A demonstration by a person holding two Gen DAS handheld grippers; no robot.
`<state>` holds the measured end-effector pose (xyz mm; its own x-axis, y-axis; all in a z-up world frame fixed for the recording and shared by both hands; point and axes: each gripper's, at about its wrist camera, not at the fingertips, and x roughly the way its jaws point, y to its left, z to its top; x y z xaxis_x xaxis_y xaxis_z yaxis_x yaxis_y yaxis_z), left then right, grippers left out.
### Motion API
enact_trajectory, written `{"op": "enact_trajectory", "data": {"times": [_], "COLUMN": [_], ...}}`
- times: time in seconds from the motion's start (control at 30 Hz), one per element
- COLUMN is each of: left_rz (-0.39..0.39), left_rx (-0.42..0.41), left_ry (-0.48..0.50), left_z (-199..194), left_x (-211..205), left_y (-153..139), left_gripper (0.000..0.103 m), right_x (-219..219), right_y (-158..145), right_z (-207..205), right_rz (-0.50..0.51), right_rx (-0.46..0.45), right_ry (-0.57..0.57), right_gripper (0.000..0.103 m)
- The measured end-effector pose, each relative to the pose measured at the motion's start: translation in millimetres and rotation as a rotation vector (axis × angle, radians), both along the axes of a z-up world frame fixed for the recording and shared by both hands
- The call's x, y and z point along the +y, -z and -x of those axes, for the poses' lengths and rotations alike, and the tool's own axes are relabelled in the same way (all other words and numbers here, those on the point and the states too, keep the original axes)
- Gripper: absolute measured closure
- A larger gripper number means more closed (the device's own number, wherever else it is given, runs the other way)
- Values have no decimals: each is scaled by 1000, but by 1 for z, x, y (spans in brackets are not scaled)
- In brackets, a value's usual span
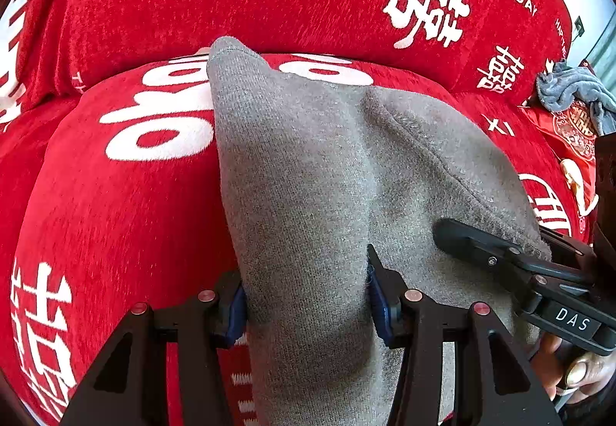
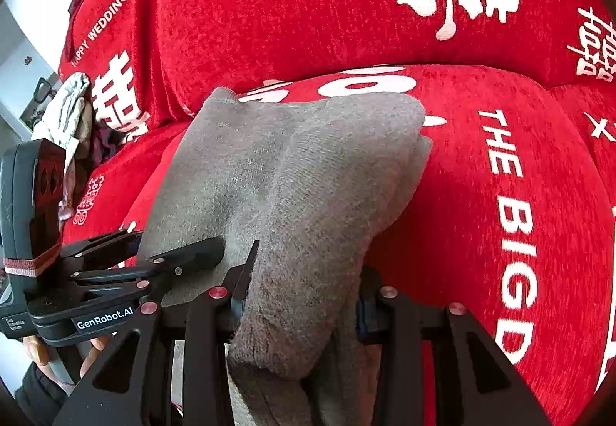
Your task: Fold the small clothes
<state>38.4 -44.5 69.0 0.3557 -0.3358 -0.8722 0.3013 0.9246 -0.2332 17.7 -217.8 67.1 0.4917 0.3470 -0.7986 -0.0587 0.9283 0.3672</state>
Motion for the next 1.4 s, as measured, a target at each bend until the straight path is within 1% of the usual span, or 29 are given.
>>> {"op": "enact_trajectory", "data": {"times": [0.43, 0.9, 1.07, 1.33, 1.4], "left_rz": [6, 19, 32, 10, 8], "left_rx": [-3, -20, -20, -42, -39], "left_ry": [0, -10, -15, -2, -7], "left_z": [36, 67, 72, 78, 77], "left_x": [14, 28, 31, 27, 27], "left_y": [-4, -1, 0, 1, 3], "left_gripper": [50, 50, 50, 50, 46], "right_x": [12, 22, 22, 19, 17], "right_y": [-3, -1, 2, 4, 7], "right_z": [27, 55, 62, 72, 73], "right_rz": [5, 7, 0, -13, -17], "right_rx": [-3, -14, -20, -32, -29], "right_ry": [-15, -44, -46, -37, -33], "right_gripper": [62, 62, 62, 63, 63]}}
